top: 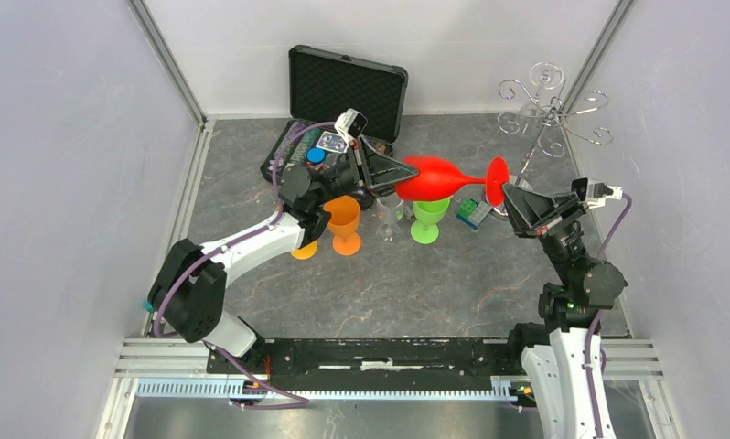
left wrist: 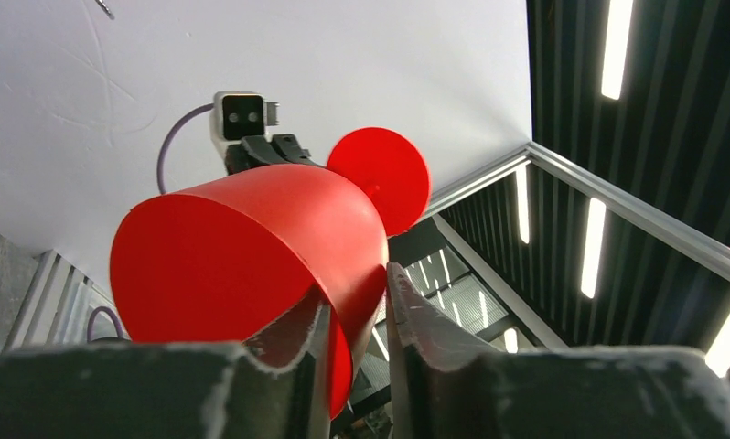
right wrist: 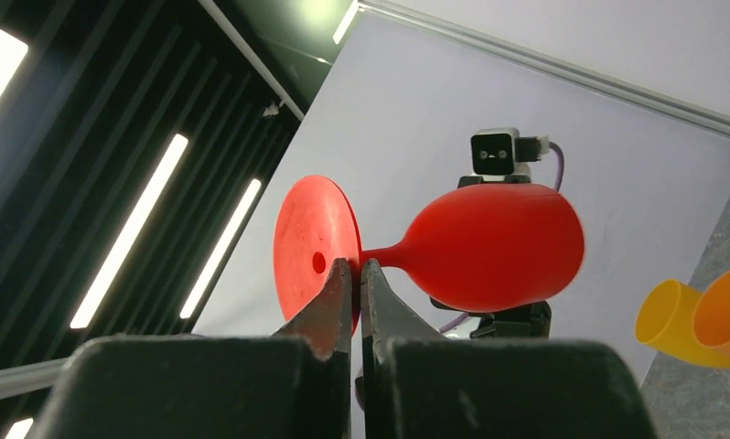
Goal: Take the wine glass off the wine glass rack
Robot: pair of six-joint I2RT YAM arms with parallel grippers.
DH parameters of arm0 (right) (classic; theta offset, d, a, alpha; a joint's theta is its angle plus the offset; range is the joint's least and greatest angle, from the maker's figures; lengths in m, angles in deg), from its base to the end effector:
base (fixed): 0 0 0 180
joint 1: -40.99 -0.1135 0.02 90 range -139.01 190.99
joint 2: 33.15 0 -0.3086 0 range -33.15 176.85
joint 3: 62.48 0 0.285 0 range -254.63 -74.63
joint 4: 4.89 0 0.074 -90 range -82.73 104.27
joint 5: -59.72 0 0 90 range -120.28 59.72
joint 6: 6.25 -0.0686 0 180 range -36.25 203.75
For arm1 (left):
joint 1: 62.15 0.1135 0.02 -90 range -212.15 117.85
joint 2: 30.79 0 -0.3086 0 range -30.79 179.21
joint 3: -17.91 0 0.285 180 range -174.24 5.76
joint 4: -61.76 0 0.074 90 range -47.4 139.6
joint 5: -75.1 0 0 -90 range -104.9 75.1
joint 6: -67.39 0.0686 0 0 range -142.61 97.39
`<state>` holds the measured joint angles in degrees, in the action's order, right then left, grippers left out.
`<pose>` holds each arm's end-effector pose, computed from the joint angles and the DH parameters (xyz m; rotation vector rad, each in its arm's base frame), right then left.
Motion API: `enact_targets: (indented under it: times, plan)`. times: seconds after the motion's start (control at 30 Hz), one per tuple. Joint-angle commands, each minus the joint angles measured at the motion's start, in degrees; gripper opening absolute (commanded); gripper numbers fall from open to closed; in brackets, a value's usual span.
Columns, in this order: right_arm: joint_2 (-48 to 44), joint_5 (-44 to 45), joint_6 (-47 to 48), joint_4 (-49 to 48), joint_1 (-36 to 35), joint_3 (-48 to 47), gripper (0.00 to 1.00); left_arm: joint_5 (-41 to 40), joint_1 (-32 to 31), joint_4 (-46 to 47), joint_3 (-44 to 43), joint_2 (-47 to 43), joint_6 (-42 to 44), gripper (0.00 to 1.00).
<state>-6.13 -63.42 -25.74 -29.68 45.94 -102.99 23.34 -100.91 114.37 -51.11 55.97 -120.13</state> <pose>0.1282 0.0265 0.4016 0.5305 1.1034 1.8924 0.2689 -0.2703 0.4079 0.1094 1.4863 -2.3675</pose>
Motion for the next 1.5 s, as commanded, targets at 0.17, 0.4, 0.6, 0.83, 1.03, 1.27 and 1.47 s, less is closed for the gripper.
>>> enact_targets:
  times: [0.17,0.4,0.6,0.83,1.03,1.27,1.47]
  plan:
    - [-0.24,2.12,2.41,3.37,-0.12,1.46,0.0,2.89,-1.16,5.73,-2.69,-1.41,-2.9,0.02]
    - [-1.03,4.01,6.67,8.58,-0.12,1.97,0.17,3.53,-1.12,4.12,-3.14,-3.15,2.29,0.02]
    - [-1.01,4.97,9.46,10.59,-0.11,2.61,0.45,4.44,-0.76,-6.02,-4.11,-6.86,11.98,0.02]
    - [-3.26,10.37,18.35,20.13,-0.12,1.57,0.64,1.88,2.81,-39.95,-8.51,-14.64,35.24,0.02]
    - [-5.51,15.06,26.5,27.18,-0.12,1.06,0.66,-14.21,5.57,-76.43,-18.1,-20.74,61.53,0.02]
    - [-6.63,19.7,36.07,36.5,-0.12,-2.38,0.65,-54.05,6.45,-104.93,-26.54,-21.43,82.9,0.02]
    - [-6.88,20.21,38.07,38.7,-0.09,-2.17,0.64,-66.09,14.88,-114.33,-27.97,-17.88,86.8,0.02]
